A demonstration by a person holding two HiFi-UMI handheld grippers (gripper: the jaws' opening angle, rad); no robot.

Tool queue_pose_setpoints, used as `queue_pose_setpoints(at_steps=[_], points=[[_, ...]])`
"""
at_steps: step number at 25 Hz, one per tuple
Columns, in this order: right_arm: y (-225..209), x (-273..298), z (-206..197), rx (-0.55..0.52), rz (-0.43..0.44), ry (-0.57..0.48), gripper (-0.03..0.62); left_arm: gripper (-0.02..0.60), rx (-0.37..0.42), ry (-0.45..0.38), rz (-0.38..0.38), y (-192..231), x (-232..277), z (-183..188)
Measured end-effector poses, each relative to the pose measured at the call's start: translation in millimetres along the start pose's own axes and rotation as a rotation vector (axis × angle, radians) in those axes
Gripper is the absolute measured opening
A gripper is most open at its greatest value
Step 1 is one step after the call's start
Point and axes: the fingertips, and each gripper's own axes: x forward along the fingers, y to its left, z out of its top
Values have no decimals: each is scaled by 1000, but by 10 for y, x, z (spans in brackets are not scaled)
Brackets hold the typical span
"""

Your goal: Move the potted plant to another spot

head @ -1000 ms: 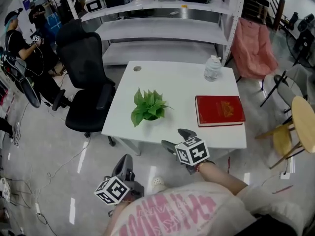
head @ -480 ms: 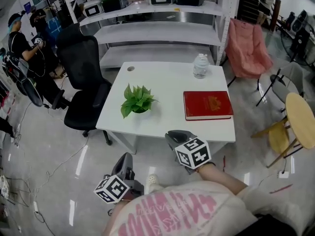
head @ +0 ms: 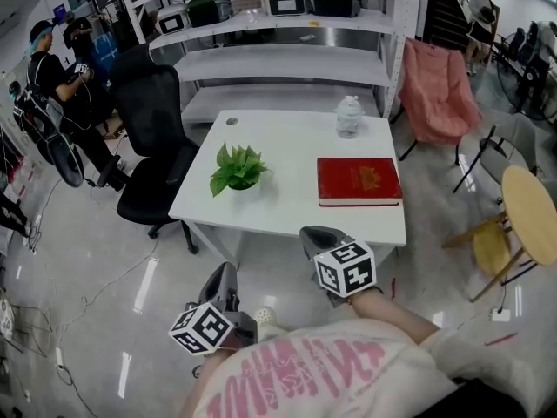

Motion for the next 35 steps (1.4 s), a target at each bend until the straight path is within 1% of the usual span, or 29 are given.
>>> queue_pose_setpoints(at_steps=[5,15,28,35], points=[[-66,-203,-116,-22,-20,1,6,3,-4,1,12,-98,-139,-189],[-96,-427,-322,54,8,22,6,3,-11,6,32,-221,-322,-390],[-104,-516,-507,59,-3,51,6,3,-20,17,68,-154,-544,-510],[-35,-522,-569,59,1,60,6,3,-52,34,67,-81,-613,-569]])
